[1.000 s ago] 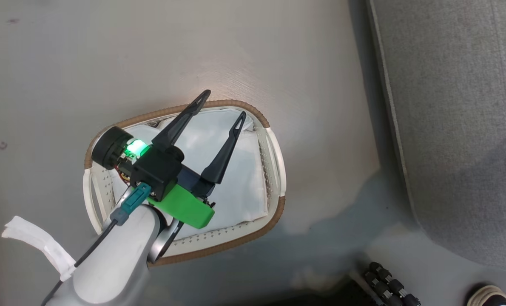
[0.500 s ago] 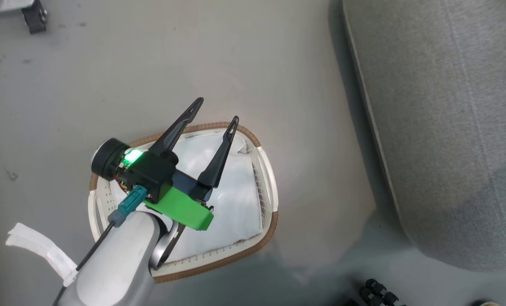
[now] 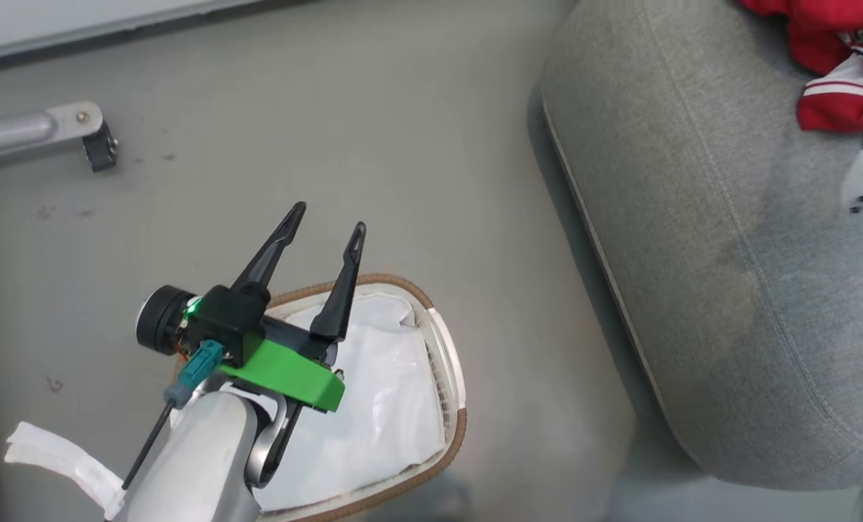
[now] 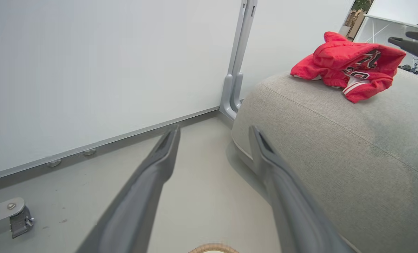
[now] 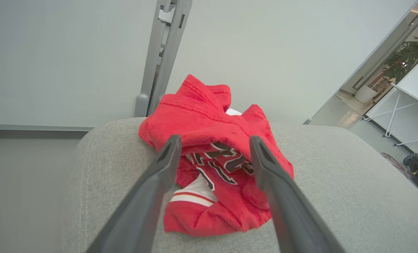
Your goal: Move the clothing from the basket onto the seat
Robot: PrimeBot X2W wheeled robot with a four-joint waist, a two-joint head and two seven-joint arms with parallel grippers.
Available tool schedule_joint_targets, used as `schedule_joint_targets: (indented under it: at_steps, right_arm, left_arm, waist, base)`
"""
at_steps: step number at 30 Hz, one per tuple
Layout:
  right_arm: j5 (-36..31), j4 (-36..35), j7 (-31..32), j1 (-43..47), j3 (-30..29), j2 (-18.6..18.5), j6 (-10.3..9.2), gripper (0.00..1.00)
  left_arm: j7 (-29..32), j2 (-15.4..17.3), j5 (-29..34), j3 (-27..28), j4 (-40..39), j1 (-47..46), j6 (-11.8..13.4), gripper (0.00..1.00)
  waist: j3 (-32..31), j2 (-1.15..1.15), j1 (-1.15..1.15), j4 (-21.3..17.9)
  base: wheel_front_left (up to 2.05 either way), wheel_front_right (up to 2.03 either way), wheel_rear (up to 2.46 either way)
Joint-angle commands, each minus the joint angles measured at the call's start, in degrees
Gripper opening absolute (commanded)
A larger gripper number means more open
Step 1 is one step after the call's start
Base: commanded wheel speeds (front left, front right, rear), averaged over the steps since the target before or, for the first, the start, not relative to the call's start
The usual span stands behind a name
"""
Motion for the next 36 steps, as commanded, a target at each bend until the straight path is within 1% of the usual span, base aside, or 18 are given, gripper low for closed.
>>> schedule_joint_targets:
  at_steps: [1, 3, 7, 13, 16, 19, 22, 28, 36]
  right_arm:
    - [1.3, -1.7, -0.2, 2.1, 0.7, 1.4, -0.08, 1.0]
    - [2.5, -4.1, -0.2, 4.2, 2.2, 3.5, -0.08, 1.0]
    - [5.3, -7.8, -0.2, 8.0, 5.1, 6.6, -0.08, 1.0]
    - [8.9, -11.0, -0.2, 13.9, 9.4, 9.0, -0.08, 1.0]
    - [11.2, -12.1, -0.2, 16.2, 11.5, 9.3, -0.08, 1.0]
    - [16.0, -12.3, -0.2, 18.0, 14.8, 9.4, -0.08, 1.0]
    - [18.9, -12.9, -0.2, 19.9, 17.7, 9.3, -0.08, 1.0]
    - [21.5, -14.2, -0.2, 23.5, 21.9, 9.4, -0.08, 1.0]
    - [23.5, -14.4, -0.2, 27.3, 24.2, 9.4, -0.08, 1.0]
  left_arm:
    - [0.0, -0.2, 0.6, 1.0, 0.2, 1.5, 0.1, 1.0]
    - [0.0, -0.7, 1.1, 2.5, 0.4, 2.3, 0.1, 1.0]
    - [0.0, -1.5, 2.1, 5.6, 1.1, 3.7, 0.1, 1.0]
    - [0.0, -3.2, 3.5, 11.1, 2.7, 5.8, 0.1, 1.0]
    - [0.0, -3.6, 4.3, 13.3, 3.2, 6.8, 0.1, 1.0]
    - [0.0, -4.0, 4.7, 15.7, 3.7, 7.7, 0.1, 1.0]
    - [0.0, -4.5, 5.2, 17.9, 4.0, 8.5, 0.1, 1.0]
    - [0.0, -5.1, 4.0, 20.5, 5.1, 10.2, 0.1, 1.0]
    - [0.0, -5.4, 4.8, 23.2, 5.6, 13.4, 0.1, 1.0]
  waist:
    - [-3.2, 0.0, 0.0, 0.6]
    - [-4.1, 0.0, 0.0, 1.2]
    - [-5.8, 0.0, 0.0, 2.3]
    - [-8.0, 0.0, 0.0, 4.3]
    - [-8.7, 0.0, 0.0, 5.0]
    - [-9.2, 0.0, 0.0, 5.8]
    - [-9.5, 0.0, 0.0, 6.9]
    - [-10.4, 0.0, 0.0, 8.9]
    - [-12.3, 0.0, 0.0, 10.8]
  base:
    - [0.0, 0.0, 0.0]
    - [0.0, 0.0, 0.0]
    - [0.0, 0.0, 0.0]
    - [0.0, 0.0, 0.0]
    - [0.0, 0.0, 0.0]
    - [0.0, 0.0, 0.0]
    - [0.0, 0.0, 0.0]
    - [0.0, 0.0, 0.0]
    - [0.0, 0.0, 0.0]
